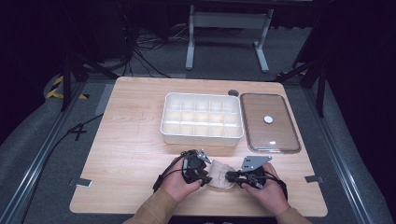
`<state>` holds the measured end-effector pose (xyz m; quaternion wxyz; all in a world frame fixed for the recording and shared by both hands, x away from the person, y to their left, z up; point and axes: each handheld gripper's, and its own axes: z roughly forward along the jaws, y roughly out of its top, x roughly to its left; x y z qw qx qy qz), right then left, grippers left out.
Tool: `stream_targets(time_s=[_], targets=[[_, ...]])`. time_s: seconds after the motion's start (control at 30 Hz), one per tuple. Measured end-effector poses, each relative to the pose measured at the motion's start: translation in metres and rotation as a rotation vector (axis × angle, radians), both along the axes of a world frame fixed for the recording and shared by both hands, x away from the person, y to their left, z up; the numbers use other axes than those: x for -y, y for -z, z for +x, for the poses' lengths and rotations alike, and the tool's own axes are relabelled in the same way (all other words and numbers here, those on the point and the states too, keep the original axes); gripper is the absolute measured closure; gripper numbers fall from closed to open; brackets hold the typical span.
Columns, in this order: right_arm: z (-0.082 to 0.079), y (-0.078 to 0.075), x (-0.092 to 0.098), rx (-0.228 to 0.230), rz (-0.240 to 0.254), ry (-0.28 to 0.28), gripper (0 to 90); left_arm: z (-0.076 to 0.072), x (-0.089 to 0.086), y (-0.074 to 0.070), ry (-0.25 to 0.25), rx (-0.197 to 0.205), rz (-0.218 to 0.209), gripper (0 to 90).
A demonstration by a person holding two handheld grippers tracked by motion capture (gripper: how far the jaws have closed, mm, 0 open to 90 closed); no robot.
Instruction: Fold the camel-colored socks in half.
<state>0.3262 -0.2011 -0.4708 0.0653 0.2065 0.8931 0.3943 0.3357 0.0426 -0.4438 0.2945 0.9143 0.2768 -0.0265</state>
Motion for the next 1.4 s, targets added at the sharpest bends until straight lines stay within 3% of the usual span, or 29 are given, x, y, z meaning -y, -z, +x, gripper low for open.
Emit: stream_targets(time_s=[0.07,0.13,0.2,0.37,0.53,0.83,1.07,1.4], targets=[[0.002,-0.001,0.0,-0.001,-0.007,-0.024,81.4,0.001,-0.004,-0.001,-0.007,0.002,-0.006,69.0],[0.003,-0.003,0.0,0.028,-0.03,-0.081,81.6,0.002,-0.008,-0.002,-0.006,-0.001,-0.023,66.2],[0.006,-0.005,0.001,0.042,-0.043,-0.099,80.7,0.003,-0.01,-0.003,-0.003,-0.003,-0.03,65.8],[0.004,-0.014,0.004,0.045,-0.007,-0.081,78.2,0.003,-0.011,-0.004,-0.007,0.003,-0.031,65.3],[-0.002,-0.023,0.01,0.052,-0.011,-0.024,81.9,0.002,-0.012,-0.006,-0.014,0.008,-0.03,64.8],[0.0,-0.009,0.012,-0.001,-0.054,0.004,87.9,0.003,-0.012,-0.006,-0.004,0.008,-0.027,65.0],[0.002,-0.005,0.01,0.0,-0.062,0.001,89.2,0.004,-0.012,-0.003,-0.009,-0.014,-0.018,63.7],[0.003,-0.004,0.009,0.01,-0.071,0.0,89.7,0.007,-0.016,0.001,-0.012,-0.007,-0.002,67.8]])
